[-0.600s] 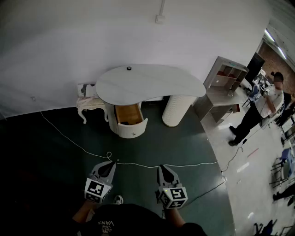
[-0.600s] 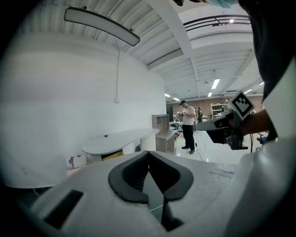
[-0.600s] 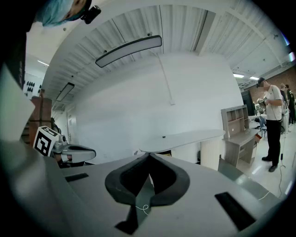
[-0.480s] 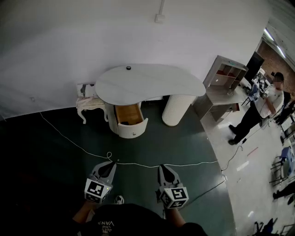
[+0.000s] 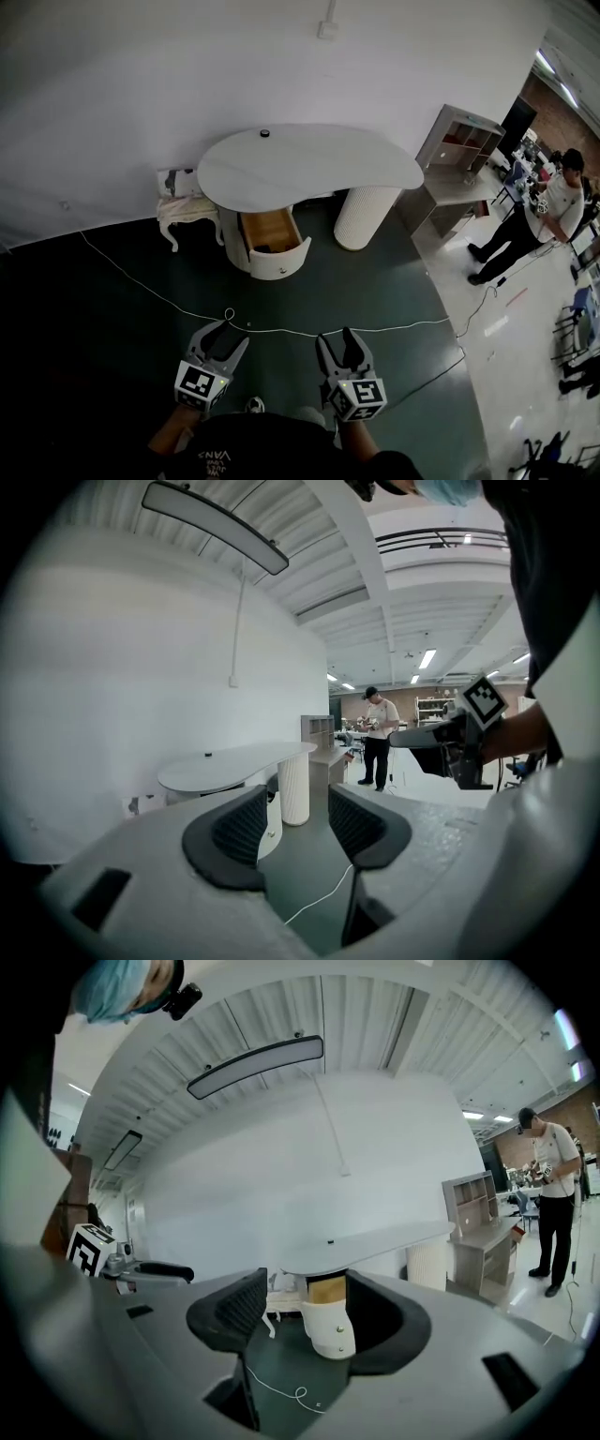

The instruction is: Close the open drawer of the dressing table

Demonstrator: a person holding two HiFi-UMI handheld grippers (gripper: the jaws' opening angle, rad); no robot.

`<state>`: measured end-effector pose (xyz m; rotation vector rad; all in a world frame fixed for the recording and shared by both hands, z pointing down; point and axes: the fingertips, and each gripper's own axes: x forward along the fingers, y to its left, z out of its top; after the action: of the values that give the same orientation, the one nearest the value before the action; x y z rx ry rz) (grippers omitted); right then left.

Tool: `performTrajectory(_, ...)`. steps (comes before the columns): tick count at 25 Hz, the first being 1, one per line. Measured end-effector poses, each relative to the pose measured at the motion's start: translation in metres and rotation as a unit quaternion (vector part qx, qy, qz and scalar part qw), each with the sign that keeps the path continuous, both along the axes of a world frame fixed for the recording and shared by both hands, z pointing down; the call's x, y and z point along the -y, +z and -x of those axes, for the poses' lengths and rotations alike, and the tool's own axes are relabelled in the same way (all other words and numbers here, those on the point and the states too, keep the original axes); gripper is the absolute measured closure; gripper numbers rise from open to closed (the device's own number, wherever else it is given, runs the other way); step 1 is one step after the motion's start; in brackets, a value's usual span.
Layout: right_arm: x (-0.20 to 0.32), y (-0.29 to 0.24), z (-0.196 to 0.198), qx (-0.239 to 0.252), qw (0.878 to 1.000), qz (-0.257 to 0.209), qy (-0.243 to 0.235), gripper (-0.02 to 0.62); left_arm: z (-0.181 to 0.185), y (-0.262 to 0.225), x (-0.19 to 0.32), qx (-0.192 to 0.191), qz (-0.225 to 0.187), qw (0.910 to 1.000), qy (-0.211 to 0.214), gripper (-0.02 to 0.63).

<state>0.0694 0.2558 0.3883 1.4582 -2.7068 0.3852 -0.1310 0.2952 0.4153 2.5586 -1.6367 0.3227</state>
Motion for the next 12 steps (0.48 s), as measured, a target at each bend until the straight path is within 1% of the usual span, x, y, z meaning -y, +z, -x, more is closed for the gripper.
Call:
performTrajectory(3, 0.003, 0.0, 0.012, 0.008, 1.0, 0.0, 0.006, 0.339, 0.014, 0.006, 0.002, -0.011, 0.008, 0.9999, 0.0, 0.408)
performTrajectory(5, 0.008, 0.002, 0.017, 0.004, 1.0, 0.003, 0.006, 0.336, 0.021, 0.009, 0.007, -0.015, 0.014, 0.9998, -0.001, 0.407)
performTrajectory(9, 0.023, 0.013, 0.017, -0.007, 1.0, 0.018, 0.003, 0.336, 0.021, 0.02, 0.019, -0.021, 0.026, 0.9994, -0.005, 0.407)
performTrajectory(12, 0.045, 0.022, 0.018, -0.015, 1.0, 0.023, -0.007, 0.336, 0.023, 0.028, 0.035, -0.018, 0.032, 0.9993, -0.011, 0.407)
